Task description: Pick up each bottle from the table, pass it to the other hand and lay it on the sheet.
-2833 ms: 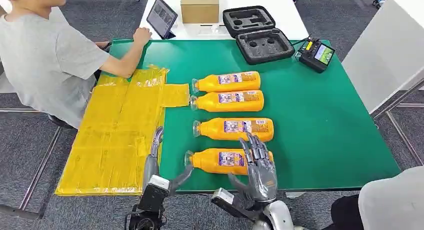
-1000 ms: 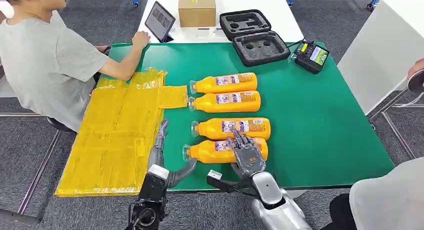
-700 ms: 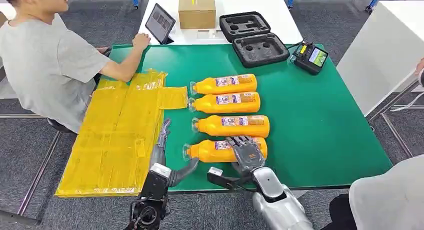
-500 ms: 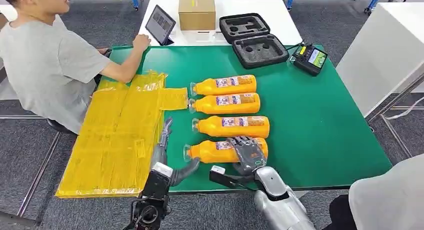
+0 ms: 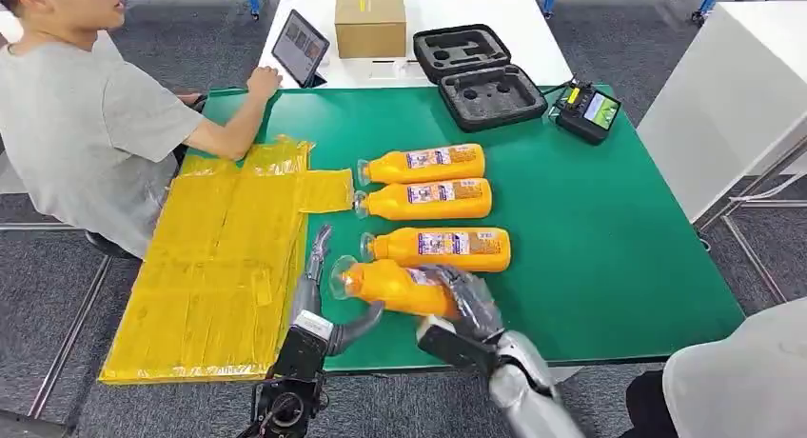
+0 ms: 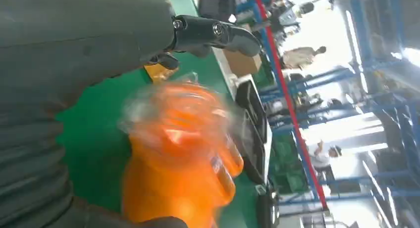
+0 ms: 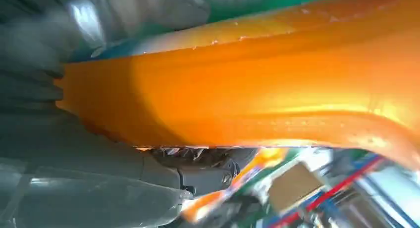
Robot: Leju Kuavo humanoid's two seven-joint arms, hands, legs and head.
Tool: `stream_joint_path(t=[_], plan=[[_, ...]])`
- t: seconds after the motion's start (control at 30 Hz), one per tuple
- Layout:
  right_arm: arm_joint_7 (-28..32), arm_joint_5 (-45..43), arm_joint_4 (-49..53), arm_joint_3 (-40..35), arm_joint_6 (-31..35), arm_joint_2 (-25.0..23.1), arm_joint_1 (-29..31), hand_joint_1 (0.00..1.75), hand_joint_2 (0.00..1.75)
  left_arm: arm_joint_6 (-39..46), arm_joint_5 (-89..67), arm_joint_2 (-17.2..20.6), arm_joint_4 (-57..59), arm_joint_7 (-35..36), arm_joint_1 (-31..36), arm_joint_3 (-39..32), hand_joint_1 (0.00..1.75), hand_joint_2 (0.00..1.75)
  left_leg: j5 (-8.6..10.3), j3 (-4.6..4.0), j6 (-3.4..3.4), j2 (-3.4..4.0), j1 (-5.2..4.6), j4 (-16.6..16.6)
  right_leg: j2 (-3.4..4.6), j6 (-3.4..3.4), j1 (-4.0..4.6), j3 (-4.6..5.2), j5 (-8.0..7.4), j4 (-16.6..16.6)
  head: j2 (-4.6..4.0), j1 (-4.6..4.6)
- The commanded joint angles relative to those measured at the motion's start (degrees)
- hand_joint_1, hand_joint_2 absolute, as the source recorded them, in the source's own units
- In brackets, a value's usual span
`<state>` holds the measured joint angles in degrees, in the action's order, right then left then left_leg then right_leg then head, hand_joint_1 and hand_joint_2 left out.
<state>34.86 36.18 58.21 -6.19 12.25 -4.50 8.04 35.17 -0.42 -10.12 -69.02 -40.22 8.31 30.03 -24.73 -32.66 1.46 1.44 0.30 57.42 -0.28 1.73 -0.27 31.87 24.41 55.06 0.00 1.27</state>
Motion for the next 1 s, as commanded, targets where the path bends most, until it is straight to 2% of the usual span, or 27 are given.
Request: stream_joint_path(t=[0.03,0.13,0.2,0.5,0.57,0.63,0.73,0.83,0.9,0.93,1.0], plan=[[3.4,-17.2,17.0,4.0,2.7,-4.4,-9.4,1.75,1.75,1.0,7.5,-1.9,-1.2,0.2,-0.7,-2.8,0.0,1.75,-0.02,-0.34,-0.11,-0.44,0.01,0.0,-0.27,-0.07,0.0,0.28,0.15,0.1,0.0,-0.02],[4.3,-18.4,17.7,4.0,4.1,-4.7,-9.3,1.75,1.75,-0.1,9.6,-2.3,-0.5,0.2,-1.0,-3.3,0.0,1.75,0.01,-0.78,-0.08,-0.17,-0.02,0.0,0.0,-0.02,-0.03,0.65,0.04,0.1,0.0,-0.02],[4.3,-18.4,17.7,4.0,4.1,-4.7,-9.3,1.75,1.75,-0.1,9.6,-2.3,-0.5,0.2,-1.0,-3.3,0.0,1.75,0.07,-0.98,-0.03,-0.27,-0.05,0.0,-0.09,-0.01,-0.07,0.82,0.05,0.1,0.0,-0.02],[4.3,-18.4,17.7,4.0,4.1,-4.7,-9.3,1.75,1.75,-0.1,9.6,-2.3,-0.5,0.2,-1.0,-3.3,0.0,1.75,0.08,-1.25,-0.03,-0.35,-0.05,0.0,-0.14,-0.03,-0.14,1.07,0.05,0.0,0.0,-0.02],[5.1,-20.8,19.0,3.0,6.2,-4.7,-9.8,1.75,1.75,-0.8,13.7,-3.3,0.9,0.2,-1.2,-4.1,0.0,1.75,0.08,-1.25,-0.03,-0.36,-0.07,0.0,-0.14,-0.03,-0.15,1.09,0.05,0.1,0.0,-0.02],[5.1,-20.4,21.2,0.8,10.9,-4.1,-10.8,1.75,1.75,1.1,13.1,-3.6,-1.1,0.2,-1.9,-4.6,0.0,1.75,0.05,-1.27,-0.04,-0.37,-0.06,0.0,-0.15,-0.04,-0.14,1.1,0.07,0.1,0.0,-0.02],[5.1,-21.0,18.7,0.2,13.1,-3.8,-9.7,1.75,1.75,2.5,9.2,-4.0,-7.0,0.2,-3.6,-6.4,0.0,1.75,0.04,-1.38,-0.02,-0.29,-0.04,0.0,-0.1,-0.02,-0.11,1.21,0.04,0.1,0.0,-0.02],[5.1,-21.4,16.0,-0.1,14.4,-3.5,-8.2,1.75,1.75,-4.7,15.0,-2.6,-2.7,0.9,-2.8,-4.1,0.0,1.75,0.03,-1.27,-0.03,-0.25,-0.04,0.0,-0.03,-0.03,-0.12,1.13,0.05,0.0,0.0,-0.02],[5.1,-21.8,14.6,-1.8,16.4,-2.4,-7.3,1.75,1.75,-13.1,20.4,0.3,-0.2,6.5,-1.7,1.0,0.0,1.75,0.07,-1.21,-0.03,-0.34,-0.05,-0.1,-0.12,-0.03,-0.14,1.04,0.03,0.0,0.0,-0.02],[5.1,-23.1,13.2,-2.0,16.1,-2.4,-6.2,1.75,1.75,-16.2,21.9,0.9,0.7,7.1,-1.7,2.3,0.0,1.75,0.1,-1.26,-0.02,-0.33,-0.05,-0.1,-0.14,-0.02,-0.13,1.09,0.0,-0.1,0.0,-0.02],[5.1,-23.7,9.3,-1.4,16.9,-2.4,-3.6,1.75,1.75,-16.0,19.5,1.5,1.1,4.3,-1.4,4.4,0.0,1.75,0.1,-1.26,-0.02,-0.29,-0.07,-0.1,-0.1,-0.02,-0.15,1.1,-0.01,-0.1,0.0,-0.02]])
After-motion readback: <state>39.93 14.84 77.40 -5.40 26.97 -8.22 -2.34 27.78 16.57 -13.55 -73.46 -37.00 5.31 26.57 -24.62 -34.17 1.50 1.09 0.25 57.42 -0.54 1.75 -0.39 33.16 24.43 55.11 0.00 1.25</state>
